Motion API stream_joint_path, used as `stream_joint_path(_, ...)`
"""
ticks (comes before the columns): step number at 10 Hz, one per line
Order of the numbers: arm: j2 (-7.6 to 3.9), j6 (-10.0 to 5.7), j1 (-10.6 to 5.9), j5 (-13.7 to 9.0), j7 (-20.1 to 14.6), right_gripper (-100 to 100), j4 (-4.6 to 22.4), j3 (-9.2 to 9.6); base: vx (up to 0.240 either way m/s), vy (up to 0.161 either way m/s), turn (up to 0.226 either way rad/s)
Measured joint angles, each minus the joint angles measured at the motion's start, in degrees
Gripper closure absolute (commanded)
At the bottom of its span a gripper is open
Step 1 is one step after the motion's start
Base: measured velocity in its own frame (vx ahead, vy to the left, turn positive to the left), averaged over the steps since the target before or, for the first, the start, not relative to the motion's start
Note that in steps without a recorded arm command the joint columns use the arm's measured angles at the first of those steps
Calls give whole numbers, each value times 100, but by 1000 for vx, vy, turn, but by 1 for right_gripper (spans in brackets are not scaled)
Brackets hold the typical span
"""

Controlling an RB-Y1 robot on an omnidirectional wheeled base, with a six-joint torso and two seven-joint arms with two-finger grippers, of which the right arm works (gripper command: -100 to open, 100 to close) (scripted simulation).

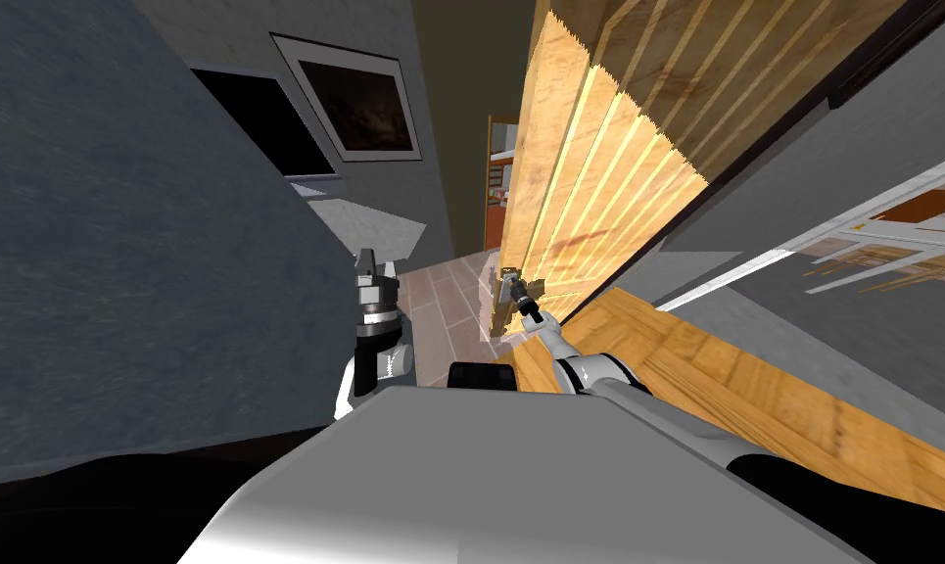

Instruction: Push the door open

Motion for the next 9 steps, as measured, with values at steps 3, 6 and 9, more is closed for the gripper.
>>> stream_joint_path(3,-44,61,10,-97,143,100,26,-202,158,163,-65)
stream_joint_path(6,-96,59,-3,-197,280,100,81,-401,139,141,-57)
stream_joint_path(9,-125,43,-41,-288,426,100,214,-596,145,130,-47)
